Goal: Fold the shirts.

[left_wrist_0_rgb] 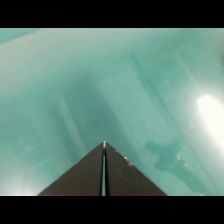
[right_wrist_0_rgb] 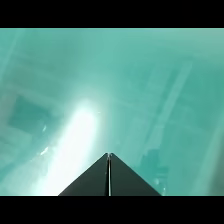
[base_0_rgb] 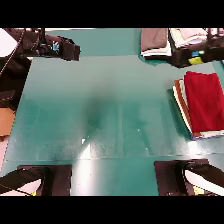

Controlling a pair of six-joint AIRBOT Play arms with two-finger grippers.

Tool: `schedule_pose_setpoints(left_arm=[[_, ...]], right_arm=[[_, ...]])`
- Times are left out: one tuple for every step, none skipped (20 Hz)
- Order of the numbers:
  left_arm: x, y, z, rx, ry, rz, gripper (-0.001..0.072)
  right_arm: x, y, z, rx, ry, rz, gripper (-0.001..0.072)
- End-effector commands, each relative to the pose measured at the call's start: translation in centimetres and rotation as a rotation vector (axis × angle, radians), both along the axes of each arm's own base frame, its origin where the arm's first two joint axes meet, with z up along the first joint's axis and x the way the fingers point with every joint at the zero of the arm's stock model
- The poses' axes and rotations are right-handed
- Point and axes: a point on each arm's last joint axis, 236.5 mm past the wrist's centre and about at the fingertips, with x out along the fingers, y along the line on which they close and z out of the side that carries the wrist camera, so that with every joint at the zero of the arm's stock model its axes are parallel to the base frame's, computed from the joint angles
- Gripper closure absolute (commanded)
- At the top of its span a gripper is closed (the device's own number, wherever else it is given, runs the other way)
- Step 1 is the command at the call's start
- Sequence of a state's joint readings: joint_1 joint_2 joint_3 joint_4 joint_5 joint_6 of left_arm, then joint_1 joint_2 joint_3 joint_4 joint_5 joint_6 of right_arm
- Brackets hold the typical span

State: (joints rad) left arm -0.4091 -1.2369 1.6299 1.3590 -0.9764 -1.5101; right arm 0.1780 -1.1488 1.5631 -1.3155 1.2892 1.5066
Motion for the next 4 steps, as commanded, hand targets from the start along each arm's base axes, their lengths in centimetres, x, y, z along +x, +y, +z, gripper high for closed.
schedule_pose_setpoints(left_arm=[[0.35,-0.07,0.50,-0.012,-0.023,0.005,0.0684],[0.35,-0.07,0.50,-0.012,-0.023,0.005,0.0684],[0.35,-0.07,0.50,-0.012,-0.023,0.005,0.0685],[0.35,-0.07,0.50,-0.012,-0.023,0.005,0.0684]], right_arm=[[0.39,2.71,-0.42,-0.025,-0.002,0.071,0.0692],[0.34,2.71,-0.67,-0.026,0.003,0.071,0.0693],[0.25,2.68,-0.76,-0.028,0.008,0.072,0.0693],[0.23,2.67,-0.74,-0.028,0.008,0.072,0.0693]])
